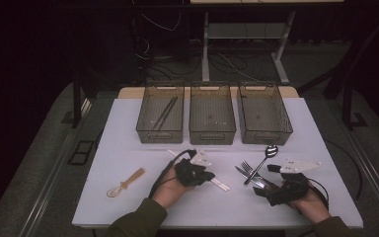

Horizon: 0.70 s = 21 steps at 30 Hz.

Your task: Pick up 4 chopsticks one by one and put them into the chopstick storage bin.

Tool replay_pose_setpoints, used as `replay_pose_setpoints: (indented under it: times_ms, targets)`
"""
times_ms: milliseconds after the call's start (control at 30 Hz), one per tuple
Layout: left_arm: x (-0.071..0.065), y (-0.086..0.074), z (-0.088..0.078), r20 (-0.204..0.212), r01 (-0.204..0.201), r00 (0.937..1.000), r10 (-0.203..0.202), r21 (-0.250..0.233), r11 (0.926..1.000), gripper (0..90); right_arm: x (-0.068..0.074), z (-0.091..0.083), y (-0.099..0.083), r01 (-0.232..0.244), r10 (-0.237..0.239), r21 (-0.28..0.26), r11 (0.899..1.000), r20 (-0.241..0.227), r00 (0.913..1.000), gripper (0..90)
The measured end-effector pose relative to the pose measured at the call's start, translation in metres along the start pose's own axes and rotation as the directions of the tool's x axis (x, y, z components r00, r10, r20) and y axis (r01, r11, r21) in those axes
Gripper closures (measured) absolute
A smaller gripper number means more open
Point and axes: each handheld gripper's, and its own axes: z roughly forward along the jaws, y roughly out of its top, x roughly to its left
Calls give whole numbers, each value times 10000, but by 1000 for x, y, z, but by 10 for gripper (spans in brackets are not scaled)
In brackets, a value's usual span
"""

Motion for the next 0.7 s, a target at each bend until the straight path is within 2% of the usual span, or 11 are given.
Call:
replay_pose_setpoints:
  times_ms: [67, 133, 233, 333, 433, 467, 533, 567, 700]
  targets:
    - [14, -4, -10, -542, 395, 9977, -394, 5, 9992, 893, 0, 0, 0, -7, 7, 4, 10000, 7, 10000, 15]
    - [28, -9, -18, -998, 724, 9924, -723, -22, 9974, 893, 0, 0, 0, -10, 10, 9, 10000, -5, 10000, 14]
    - [49, -18, -27, -1489, 1229, 9814, -1211, 30, 9924, 893, -1, 1, 0, -27, 27, 33, 10000, -2, 10000, 14]
    - [68, -26, -31, -1864, 1772, 9669, -1742, -6, 9842, 893, -1, 1, 0, -55, 55, 67, 10000, 9, 10000, 14]
    - [81, -30, -31, -2091, 2033, 9580, -1965, 114, 9790, 893, -1, 1, 0, -53, 53, 67, 10000, 5, 10000, 14]
    - [84, -31, -30, -2133, 1997, 9582, -1909, 202, 9796, 893, -1, 1, -1, -43, 43, 55, 10000, 6, 10000, 14]
    - [89, -32, -28, -2358, 2032, 9535, -1877, 429, 9782, 893, -2, 1, -1, -72, 72, 52, 10000, 10, 10000, 15]
    - [91, -32, -26, -2392, 2163, 9500, -2008, 401, 9755, 893, -2, 1, -1, -84, 84, 70, 9999, 7, 10000, 14]
    - [98, -35, -24, -2608, 2283, 9435, -2042, 655, 9714, 893, -2, 1, -1, -82, 82, 28, 10000, 6, 10000, 14]
